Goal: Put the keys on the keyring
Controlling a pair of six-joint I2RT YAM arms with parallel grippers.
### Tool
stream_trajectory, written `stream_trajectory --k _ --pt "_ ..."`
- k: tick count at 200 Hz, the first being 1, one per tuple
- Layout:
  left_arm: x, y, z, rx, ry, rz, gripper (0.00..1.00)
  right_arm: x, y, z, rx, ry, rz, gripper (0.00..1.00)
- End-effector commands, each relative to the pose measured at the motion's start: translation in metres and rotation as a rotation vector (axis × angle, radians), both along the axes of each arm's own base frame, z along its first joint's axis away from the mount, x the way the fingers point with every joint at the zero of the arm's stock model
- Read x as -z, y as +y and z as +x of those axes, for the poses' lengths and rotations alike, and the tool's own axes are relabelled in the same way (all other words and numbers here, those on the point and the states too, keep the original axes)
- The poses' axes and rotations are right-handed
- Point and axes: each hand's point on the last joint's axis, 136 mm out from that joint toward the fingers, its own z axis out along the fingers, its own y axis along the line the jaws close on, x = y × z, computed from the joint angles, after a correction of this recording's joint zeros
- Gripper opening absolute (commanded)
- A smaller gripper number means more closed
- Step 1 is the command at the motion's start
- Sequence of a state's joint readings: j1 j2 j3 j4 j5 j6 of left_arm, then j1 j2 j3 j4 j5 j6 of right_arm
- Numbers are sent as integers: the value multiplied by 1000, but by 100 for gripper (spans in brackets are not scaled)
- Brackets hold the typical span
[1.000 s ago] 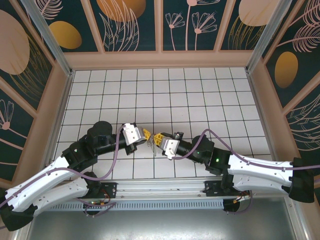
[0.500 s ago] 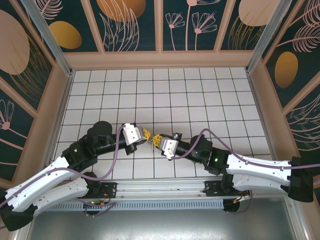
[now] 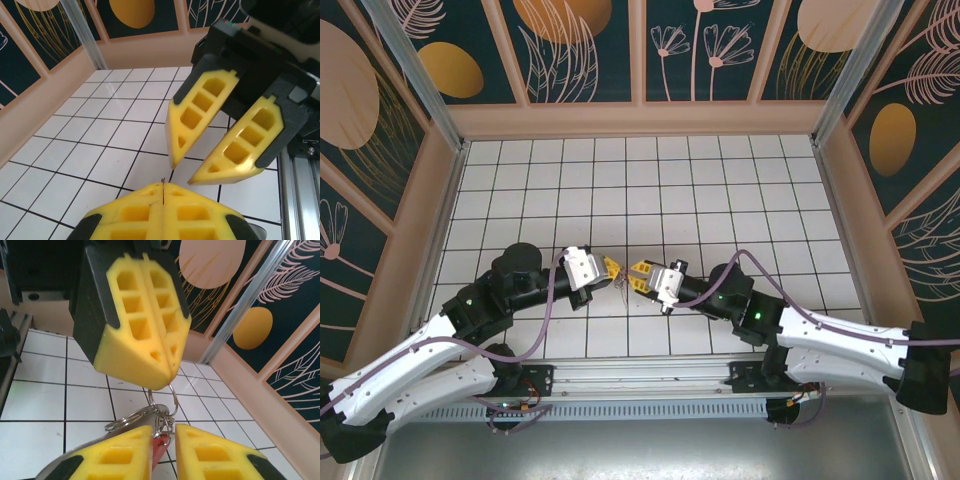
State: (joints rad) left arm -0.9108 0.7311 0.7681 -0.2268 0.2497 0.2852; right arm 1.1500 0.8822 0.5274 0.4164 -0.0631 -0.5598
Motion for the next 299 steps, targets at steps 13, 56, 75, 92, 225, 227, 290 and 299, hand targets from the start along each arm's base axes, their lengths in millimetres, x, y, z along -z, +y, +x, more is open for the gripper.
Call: stream_trajectory --k 13,56,75,92,225,227,290,299 --pt "-21 -1 4 -21 -39 -81 0 -26 -10 -6 -23 -6 101 24" --pt "-39 -1 7 -37 -75 -180 0 -46 -28 2 -10 41 172 46" --pt "-46 -2 9 -45 -94 -218 0 -50 -35 3 -26 85 196 51" --pt "-51 -2 12 -60 -114 -240 0 -51 -38 2 -28 105 208 55" --pt "-61 3 37 -192 -186 -300 0 -37 -21 5 -29 239 263 53" --pt "-61 3 37 -193 -187 -300 0 -37 -20 5 -29 240 262 53" --pt "-63 5 39 -208 -200 -305 0 -23 -10 13 -3 275 226 52" --pt "-63 5 41 -215 -202 -304 0 -22 -8 13 -5 281 225 51"
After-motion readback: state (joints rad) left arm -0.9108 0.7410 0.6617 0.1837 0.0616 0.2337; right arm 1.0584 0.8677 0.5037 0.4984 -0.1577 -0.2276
